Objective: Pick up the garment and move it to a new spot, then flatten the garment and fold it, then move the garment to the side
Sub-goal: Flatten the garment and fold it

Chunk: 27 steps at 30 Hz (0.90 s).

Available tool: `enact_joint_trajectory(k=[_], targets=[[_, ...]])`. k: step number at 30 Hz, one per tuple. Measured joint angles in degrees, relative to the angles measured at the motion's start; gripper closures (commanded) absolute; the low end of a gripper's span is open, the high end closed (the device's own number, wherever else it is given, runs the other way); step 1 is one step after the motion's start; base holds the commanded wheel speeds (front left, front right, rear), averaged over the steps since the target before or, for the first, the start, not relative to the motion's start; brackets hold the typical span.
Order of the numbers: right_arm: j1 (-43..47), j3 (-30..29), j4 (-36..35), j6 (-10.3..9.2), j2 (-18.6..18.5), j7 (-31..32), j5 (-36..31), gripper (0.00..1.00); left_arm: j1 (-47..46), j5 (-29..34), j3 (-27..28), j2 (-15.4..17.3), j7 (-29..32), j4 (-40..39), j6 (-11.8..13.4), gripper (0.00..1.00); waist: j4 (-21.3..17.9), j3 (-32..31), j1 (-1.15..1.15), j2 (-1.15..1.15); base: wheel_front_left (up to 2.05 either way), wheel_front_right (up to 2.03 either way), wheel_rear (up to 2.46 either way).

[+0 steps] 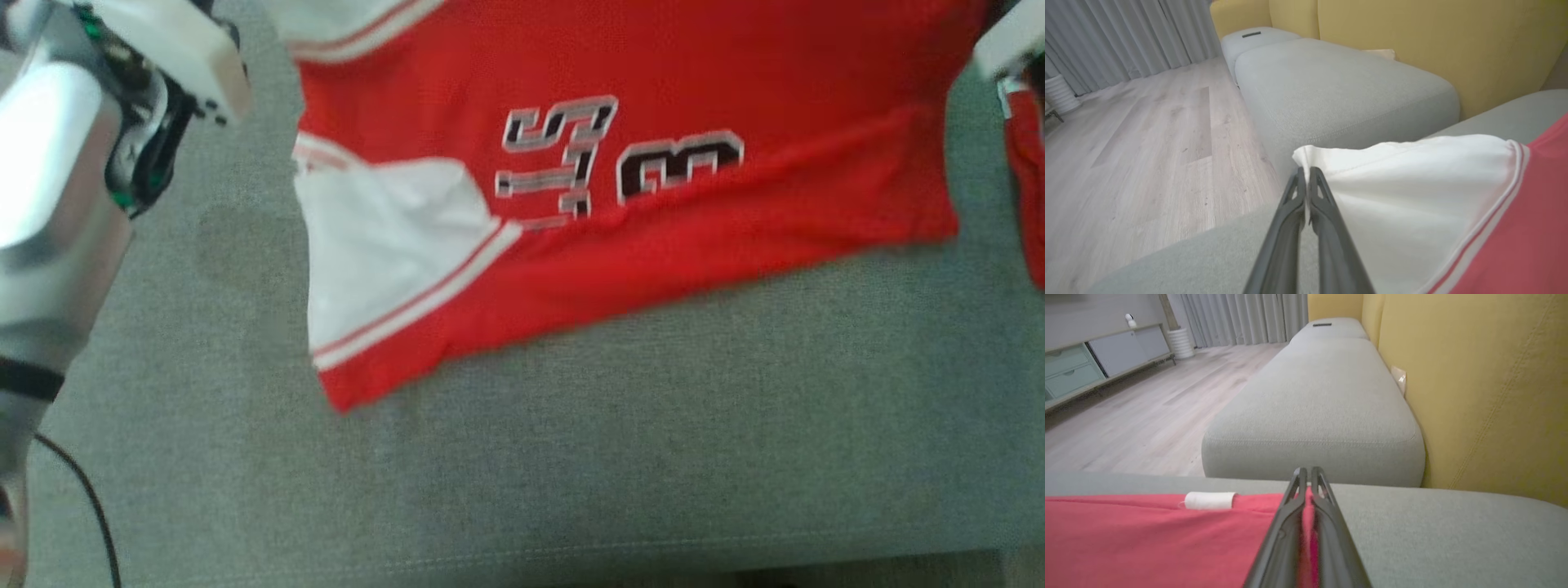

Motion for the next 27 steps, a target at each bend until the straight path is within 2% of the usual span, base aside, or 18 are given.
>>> enact_joint_trajectory(k=[6, 10, 14, 20, 27], targets=[[-4.4, 2.5, 3.9, 0.0, 0.5, -2.5, 0.6, 1.0, -4.5, 2.1, 0.0, -3.0, -3.1, 5.7, 0.2, 1.0, 0.6, 0.6, 0.0, 0.0, 0.0, 0.0, 0.0], [-4.0, 5.3, 5.4, 0.0, 1.1, -3.2, 1.9, 1.0, -4.7, 2.5, -0.7, -4.8, -4.2, 8.5, -1.3, 1.0, 1.2, -0.1, 0.0, 0.0, 0.0, 0.0, 0.0], [-2.6, 8.3, 5.7, 0.0, -0.1, -3.4, 4.3, 1.0, -3.1, 3.0, -2.1, -5.2, -4.5, 9.1, -3.0, 1.0, 1.9, -1.4, -0.01, 0.0, 0.0, 0.0, 0.0], [4.1, 13.6, 3.2, 0.0, -5.3, -1.4, 10.1, 1.0, 3.8, 3.3, -4.8, -4.4, -4.8, 5.6, -4.3, 1.0, 3.6, -3.7, -0.01, 0.0, 0.0, 0.0, 0.0], [7.7, 19.1, -0.2, 0.0, -11.2, 1.2, 14.8, 1.0, 11.8, 1.1, -7.8, 0.0, -0.2, -4.2, -5.8, 1.0, 5.3, -5.9, -0.02, 0.0, 0.0, 0.0, 0.0]])
